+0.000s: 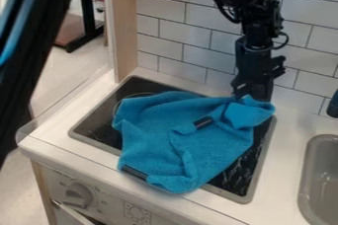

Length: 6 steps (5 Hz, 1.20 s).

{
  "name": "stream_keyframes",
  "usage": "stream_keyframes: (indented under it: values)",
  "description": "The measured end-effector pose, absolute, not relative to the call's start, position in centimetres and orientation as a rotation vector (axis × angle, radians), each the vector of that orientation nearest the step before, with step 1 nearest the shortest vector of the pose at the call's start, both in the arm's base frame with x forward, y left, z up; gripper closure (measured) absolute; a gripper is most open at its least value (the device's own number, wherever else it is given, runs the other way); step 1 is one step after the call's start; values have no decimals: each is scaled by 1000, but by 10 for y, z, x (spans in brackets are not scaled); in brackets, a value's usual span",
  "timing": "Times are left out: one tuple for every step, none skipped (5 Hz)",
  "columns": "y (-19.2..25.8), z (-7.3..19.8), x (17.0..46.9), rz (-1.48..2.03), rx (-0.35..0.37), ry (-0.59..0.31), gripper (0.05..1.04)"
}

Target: Fold bule cloth from bottom right to top left

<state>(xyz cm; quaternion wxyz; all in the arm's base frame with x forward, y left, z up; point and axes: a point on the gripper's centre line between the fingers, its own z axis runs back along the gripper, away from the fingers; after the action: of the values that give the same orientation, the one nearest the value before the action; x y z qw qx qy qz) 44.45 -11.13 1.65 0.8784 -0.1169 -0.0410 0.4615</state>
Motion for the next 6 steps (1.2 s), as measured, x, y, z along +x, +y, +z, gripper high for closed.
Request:
stream_keyframes:
  values:
    - [-116,9,447,955,-268,-85,1020]
    - [-114,5,447,950,-263,-106,939]
    - [-111,3,446,960,-248,-112,741]
    - [-110,3,444,962,-242,-112,495]
    - [-110,4,440,966,-240,-102,240]
    - [-106,8,433,943,-225,-112,72]
